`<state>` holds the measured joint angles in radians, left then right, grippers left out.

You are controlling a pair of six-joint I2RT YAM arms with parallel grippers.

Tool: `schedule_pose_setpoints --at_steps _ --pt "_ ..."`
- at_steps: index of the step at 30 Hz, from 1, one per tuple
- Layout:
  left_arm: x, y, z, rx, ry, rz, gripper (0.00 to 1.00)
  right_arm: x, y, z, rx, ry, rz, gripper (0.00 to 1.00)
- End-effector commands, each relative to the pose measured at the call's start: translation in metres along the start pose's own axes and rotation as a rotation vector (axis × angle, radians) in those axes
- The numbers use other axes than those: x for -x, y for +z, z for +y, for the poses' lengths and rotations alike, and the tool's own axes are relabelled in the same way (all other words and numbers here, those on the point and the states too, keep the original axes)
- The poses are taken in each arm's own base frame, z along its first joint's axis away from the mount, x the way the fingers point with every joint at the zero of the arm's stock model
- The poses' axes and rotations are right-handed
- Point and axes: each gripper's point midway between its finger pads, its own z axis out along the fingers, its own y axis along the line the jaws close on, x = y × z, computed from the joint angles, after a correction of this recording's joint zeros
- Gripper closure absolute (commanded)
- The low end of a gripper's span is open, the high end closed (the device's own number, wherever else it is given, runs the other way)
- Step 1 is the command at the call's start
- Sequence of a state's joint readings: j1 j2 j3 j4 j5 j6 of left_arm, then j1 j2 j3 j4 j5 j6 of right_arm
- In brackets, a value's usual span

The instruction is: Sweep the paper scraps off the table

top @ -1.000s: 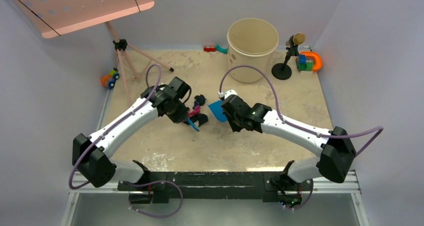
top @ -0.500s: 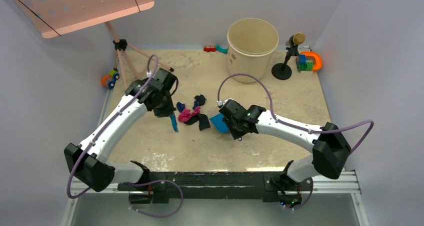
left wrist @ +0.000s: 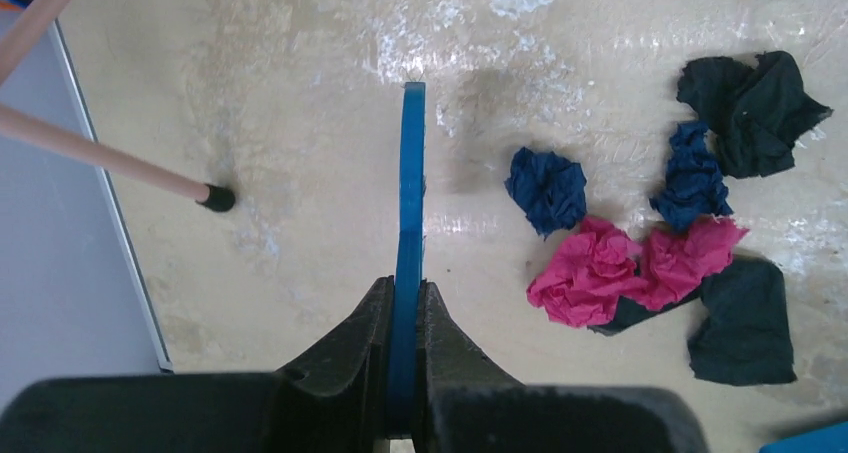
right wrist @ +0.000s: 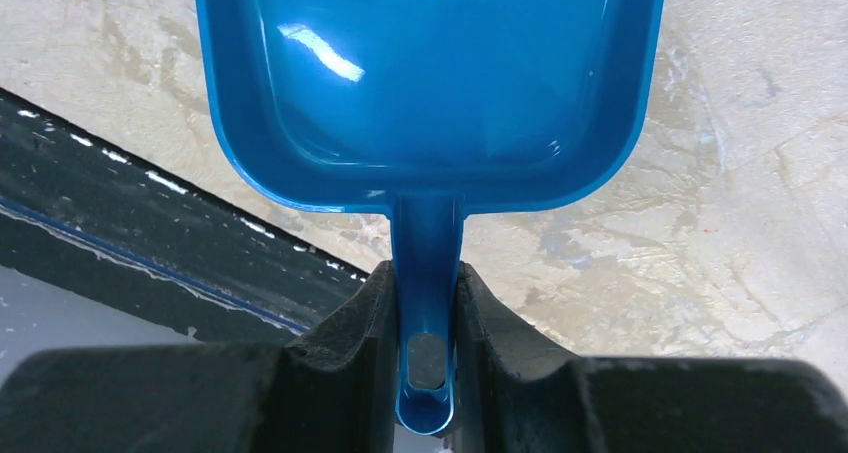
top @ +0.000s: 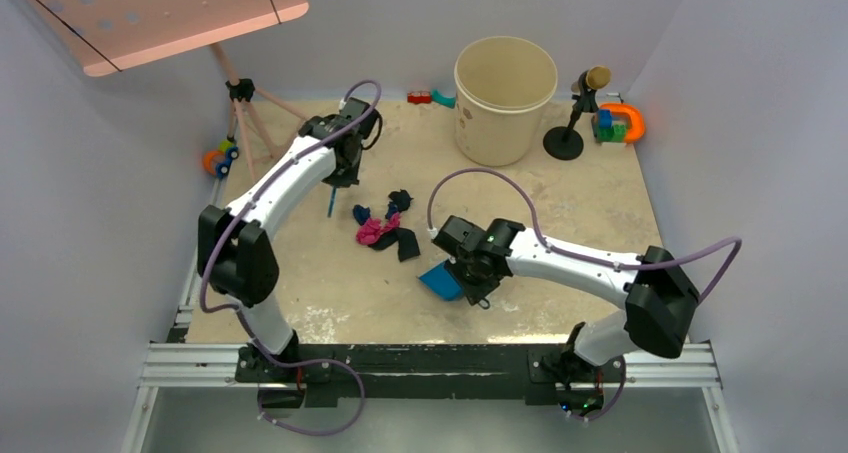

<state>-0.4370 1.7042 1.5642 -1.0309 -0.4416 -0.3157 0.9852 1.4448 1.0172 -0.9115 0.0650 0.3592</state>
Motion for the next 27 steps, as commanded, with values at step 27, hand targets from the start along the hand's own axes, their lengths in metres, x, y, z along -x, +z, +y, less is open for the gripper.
schedule_pose_setpoints --at_steps 27 --pt "-0.015 -0.012 -0.121 -0.582 0.262 0.183 1.0 0.1 0.035 0.039 0.034 -0.21 -0.042 1.0"
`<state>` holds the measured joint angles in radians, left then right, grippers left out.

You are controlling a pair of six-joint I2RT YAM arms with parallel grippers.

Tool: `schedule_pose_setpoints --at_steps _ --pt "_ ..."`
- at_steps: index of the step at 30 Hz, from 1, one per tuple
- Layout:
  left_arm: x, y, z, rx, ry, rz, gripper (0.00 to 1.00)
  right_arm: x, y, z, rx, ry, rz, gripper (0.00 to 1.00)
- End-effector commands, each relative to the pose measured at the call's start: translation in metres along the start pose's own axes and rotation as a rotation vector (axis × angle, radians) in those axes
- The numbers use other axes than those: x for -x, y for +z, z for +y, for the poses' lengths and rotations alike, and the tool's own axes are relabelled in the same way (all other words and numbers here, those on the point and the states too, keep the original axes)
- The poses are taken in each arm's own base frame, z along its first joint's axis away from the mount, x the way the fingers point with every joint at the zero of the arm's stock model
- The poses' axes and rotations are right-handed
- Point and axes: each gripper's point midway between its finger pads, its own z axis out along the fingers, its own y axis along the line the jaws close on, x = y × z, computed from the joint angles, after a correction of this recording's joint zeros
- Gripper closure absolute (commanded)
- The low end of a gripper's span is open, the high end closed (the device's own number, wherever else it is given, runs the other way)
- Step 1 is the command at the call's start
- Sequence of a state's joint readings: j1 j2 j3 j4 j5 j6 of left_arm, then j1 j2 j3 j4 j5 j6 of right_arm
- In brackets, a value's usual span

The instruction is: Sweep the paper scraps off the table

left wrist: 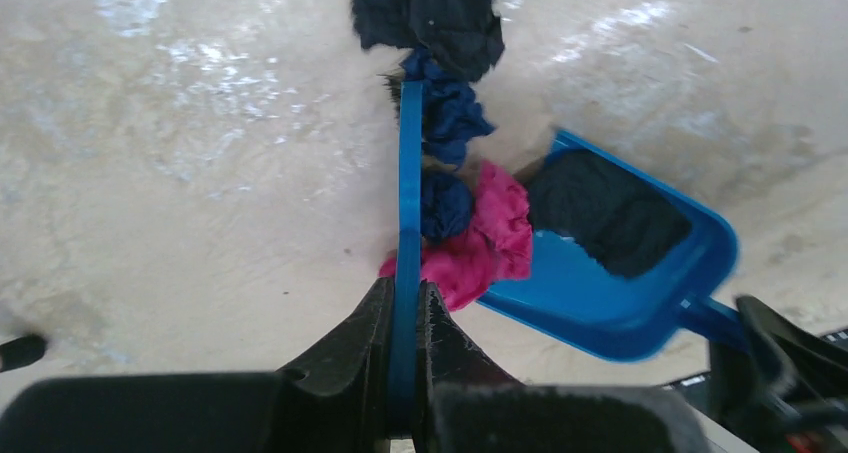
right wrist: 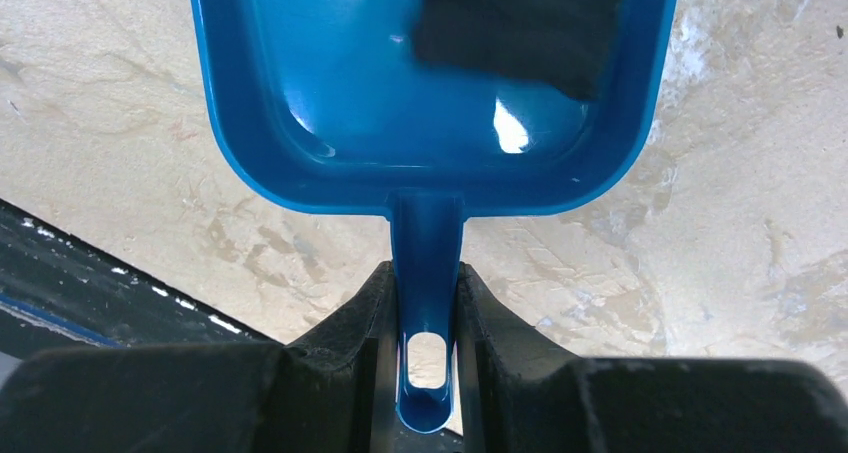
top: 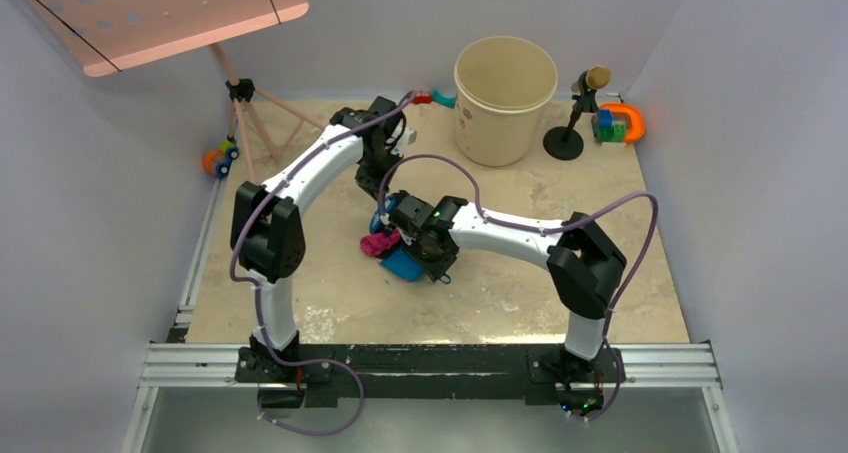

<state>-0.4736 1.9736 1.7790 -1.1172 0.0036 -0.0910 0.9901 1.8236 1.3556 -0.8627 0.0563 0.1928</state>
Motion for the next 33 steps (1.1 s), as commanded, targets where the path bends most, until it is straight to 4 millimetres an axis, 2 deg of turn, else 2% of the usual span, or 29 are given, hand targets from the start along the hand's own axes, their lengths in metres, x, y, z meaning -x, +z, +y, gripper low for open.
schedule_pose_setpoints --at_steps 1,5,9,12,16,21,25,33 --pt "-0.001 -0.022 -0.036 -0.162 0.0 -0.043 1.0 0.016 0.0 0.005 0.018 -0.039 -0.04 1.0" --pt "-0.007 -0.028 -0.052 -0.239 0.002 -0.055 1.0 0.024 0.001 0.004 0.009 -0.038 -0.068 1.0" --pt "-0.009 -0.03 -0.051 -0.236 -0.016 -0.065 1.0 0.031 0.004 0.001 -0.011 -0.029 -0.097 1.0" --pt "-0.004 -0.041 -0.039 -0.18 -0.04 -0.086 1.0 0.03 0.007 0.001 -0.011 -0.015 -0.112 1.0" --pt "0.003 -0.06 -0.027 -0.141 -0.056 -0.145 1.0 0.019 0.011 0.001 -0.003 -0.001 -0.122 1.0" --pt "0.008 -0.074 0.006 0.022 -0.072 -0.177 1.0 0.01 0.013 0.001 0.005 0.008 -0.113 1.0" --pt "-0.006 -0.076 0.037 0.2 -0.118 -0.103 1.0 0.006 0.012 0.0 -0.001 0.002 -0.105 1.0" --pt "-0.037 -0.052 0.048 0.258 -0.187 -0.03 1.0 0.006 0.01 0.0 -0.008 -0.019 -0.096 1.0"
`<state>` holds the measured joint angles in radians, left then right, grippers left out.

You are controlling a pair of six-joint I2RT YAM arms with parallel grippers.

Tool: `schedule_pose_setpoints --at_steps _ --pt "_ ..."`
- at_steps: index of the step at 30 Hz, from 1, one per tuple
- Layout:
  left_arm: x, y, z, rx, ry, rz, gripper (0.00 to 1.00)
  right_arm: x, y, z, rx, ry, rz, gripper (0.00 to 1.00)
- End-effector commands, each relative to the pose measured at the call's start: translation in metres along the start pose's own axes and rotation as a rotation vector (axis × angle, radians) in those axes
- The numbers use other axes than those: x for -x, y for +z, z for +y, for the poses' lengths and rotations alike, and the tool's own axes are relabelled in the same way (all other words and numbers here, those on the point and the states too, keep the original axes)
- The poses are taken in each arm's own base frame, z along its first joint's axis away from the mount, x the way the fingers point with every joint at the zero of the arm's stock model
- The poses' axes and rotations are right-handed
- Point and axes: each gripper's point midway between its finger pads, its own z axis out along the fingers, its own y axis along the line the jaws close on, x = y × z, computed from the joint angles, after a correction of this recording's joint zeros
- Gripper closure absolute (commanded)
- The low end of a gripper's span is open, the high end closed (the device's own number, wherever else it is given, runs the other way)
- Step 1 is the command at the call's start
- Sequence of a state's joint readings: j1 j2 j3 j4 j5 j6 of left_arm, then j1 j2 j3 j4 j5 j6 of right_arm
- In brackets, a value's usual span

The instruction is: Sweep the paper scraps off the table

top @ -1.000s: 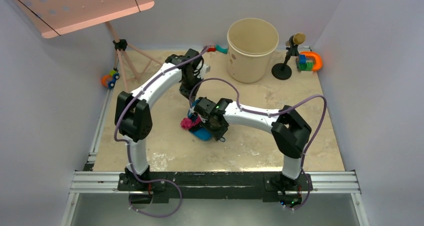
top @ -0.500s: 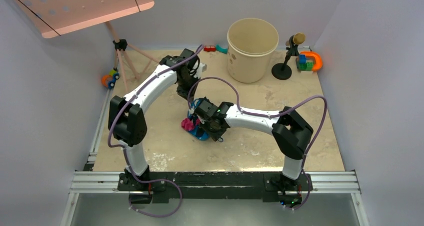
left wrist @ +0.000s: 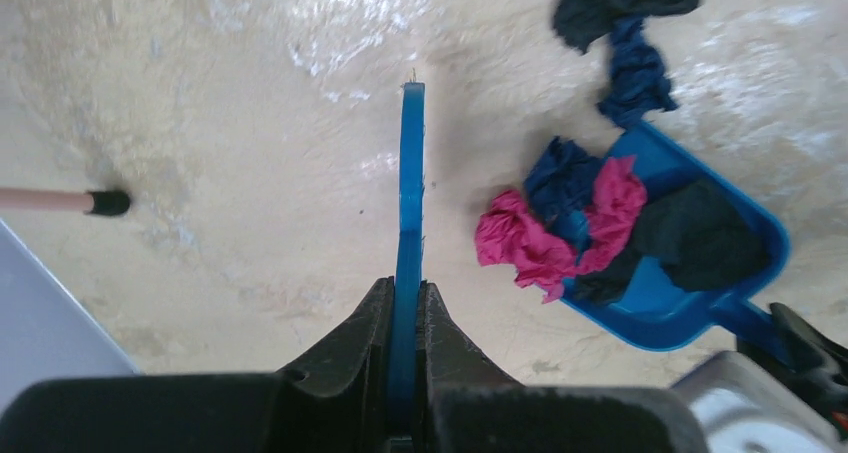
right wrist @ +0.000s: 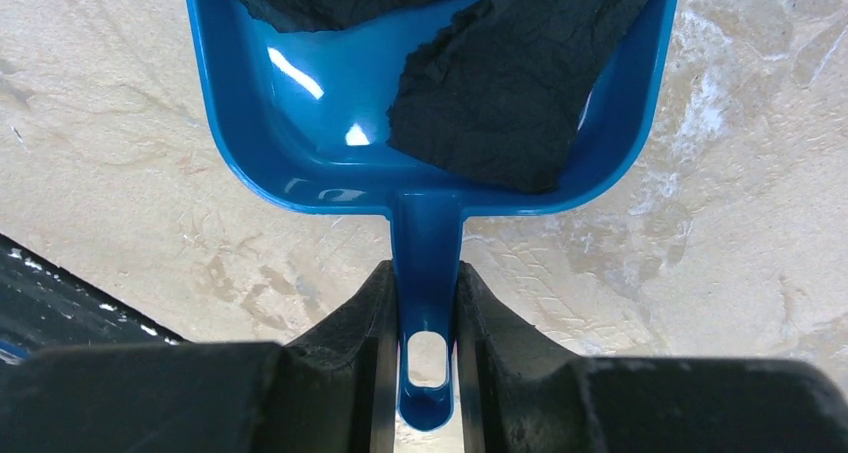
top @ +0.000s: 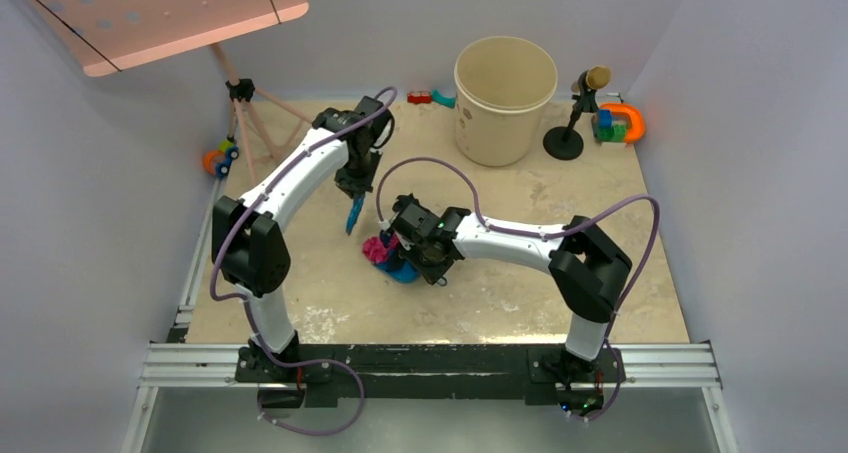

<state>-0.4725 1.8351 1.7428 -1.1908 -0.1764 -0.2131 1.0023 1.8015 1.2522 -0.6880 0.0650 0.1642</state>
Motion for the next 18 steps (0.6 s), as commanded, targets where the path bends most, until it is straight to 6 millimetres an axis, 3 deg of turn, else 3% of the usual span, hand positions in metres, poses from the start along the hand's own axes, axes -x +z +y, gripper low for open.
schedule_pose_setpoints --at_steps 1,8,12,18 --pt "-0.019 0.001 0.022 0.076 -0.061 0.026 1.0 0.0 -0.008 -0.004 -0.018 0.014 -0.005 1.0" --pt "-0.032 0.025 -0.019 -0.115 -0.082 0.095 1.0 0.003 -0.006 0.001 -0.007 0.003 -0.005 1.0" --pt "-0.028 0.015 -0.044 -0.252 -0.088 0.07 1.0 0.007 -0.004 0.003 -0.006 -0.003 -0.008 1.0" --pt "-0.026 -0.007 -0.059 -0.364 -0.062 0.043 1.0 0.012 -0.003 0.005 -0.002 -0.002 -0.042 1.0"
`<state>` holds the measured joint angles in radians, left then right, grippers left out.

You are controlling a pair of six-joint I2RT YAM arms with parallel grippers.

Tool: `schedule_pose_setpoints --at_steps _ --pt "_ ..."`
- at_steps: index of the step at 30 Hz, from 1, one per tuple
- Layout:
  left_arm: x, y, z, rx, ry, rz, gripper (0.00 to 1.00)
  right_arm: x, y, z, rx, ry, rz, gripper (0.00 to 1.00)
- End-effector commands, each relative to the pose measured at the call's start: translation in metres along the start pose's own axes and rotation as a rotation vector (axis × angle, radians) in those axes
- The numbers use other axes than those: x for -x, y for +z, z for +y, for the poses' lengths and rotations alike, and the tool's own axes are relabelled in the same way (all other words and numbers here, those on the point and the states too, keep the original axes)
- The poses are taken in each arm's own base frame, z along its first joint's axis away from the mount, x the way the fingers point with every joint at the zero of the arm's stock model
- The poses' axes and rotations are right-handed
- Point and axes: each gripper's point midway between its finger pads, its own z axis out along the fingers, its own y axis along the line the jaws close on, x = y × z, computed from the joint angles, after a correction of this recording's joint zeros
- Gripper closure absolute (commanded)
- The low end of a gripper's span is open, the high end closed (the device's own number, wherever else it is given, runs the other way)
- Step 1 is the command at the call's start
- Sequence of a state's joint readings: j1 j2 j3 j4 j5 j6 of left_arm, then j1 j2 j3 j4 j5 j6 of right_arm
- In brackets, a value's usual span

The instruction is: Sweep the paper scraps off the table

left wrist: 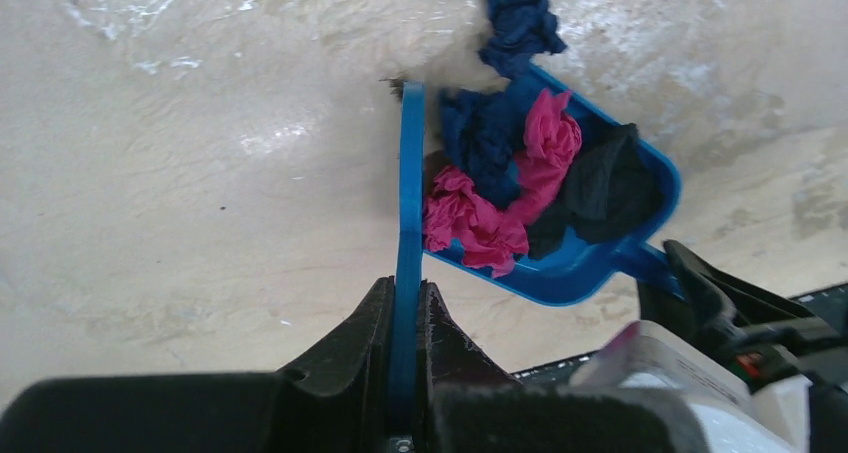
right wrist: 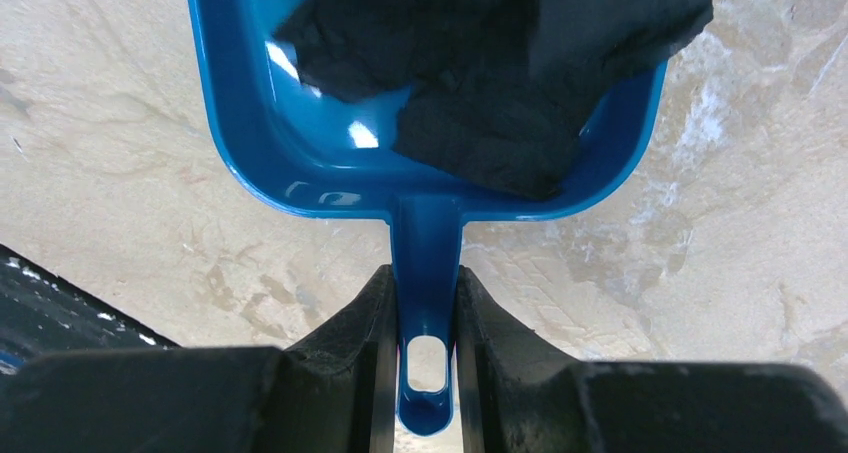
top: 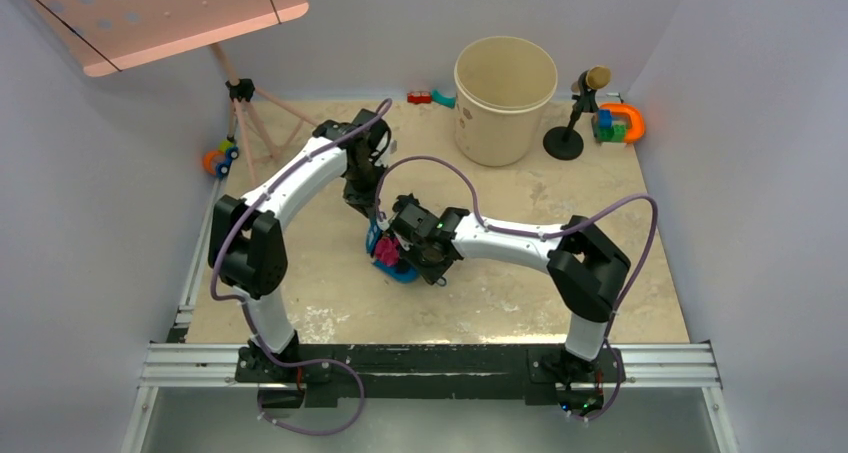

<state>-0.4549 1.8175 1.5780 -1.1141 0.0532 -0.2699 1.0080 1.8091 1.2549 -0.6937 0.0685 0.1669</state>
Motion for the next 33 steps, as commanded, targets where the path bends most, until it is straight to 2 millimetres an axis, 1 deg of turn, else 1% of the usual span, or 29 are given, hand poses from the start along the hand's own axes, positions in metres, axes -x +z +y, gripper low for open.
schedule_pose_setpoints --at_steps 1,3,4,6,8,13,15,19,23,25,29,33 --pt "0.003 -0.03 -0.033 -0.181 0.032 -0.068 1.0 0.015 -0.003 0.004 0.004 0.002 -0.061 1.0" --pt "0.001 -0.037 -0.035 -0.197 0.042 -0.072 1.0 0.016 -0.001 0.004 -0.003 0.005 -0.08 1.0" --pt "-0.002 -0.04 -0.031 -0.172 0.038 -0.072 1.0 0.016 0.0 0.002 -0.018 0.01 -0.088 1.0" --pt "-0.005 -0.045 -0.014 -0.081 0.024 -0.074 1.0 0.016 0.001 -0.002 -0.039 0.021 -0.11 1.0" --pt "-0.008 -0.054 -0.002 -0.024 0.015 -0.09 1.0 0.015 0.003 -0.004 -0.051 0.033 -0.143 1.0" --pt "-0.018 -0.082 0.009 0.014 -0.009 -0.154 1.0 0.004 0.009 -0.008 -0.09 0.046 -0.189 1.0" --pt "-0.021 -0.093 0.015 0.031 -0.022 -0.192 1.0 0.002 0.008 -0.008 -0.11 0.044 -0.209 1.0" --pt "-0.027 -0.109 0.026 0.048 -0.057 -0.258 1.0 0.0 0.001 -0.007 -0.122 0.052 -0.26 1.0" --pt "-0.029 -0.112 0.047 0.114 -0.107 -0.296 1.0 0.002 -0.011 -0.005 -0.104 0.067 -0.312 1.0" --pt "-0.033 -0.109 0.053 0.131 -0.122 -0.294 1.0 0.003 -0.017 -0.005 -0.1 0.076 -0.33 1.0" --pt "-0.034 -0.104 0.056 0.135 -0.136 -0.315 1.0 0.006 -0.035 -0.005 -0.088 0.093 -0.363 1.0" --pt "-0.035 -0.103 0.061 0.154 -0.146 -0.334 1.0 0.012 -0.06 -0.003 -0.064 0.112 -0.38 1.0"
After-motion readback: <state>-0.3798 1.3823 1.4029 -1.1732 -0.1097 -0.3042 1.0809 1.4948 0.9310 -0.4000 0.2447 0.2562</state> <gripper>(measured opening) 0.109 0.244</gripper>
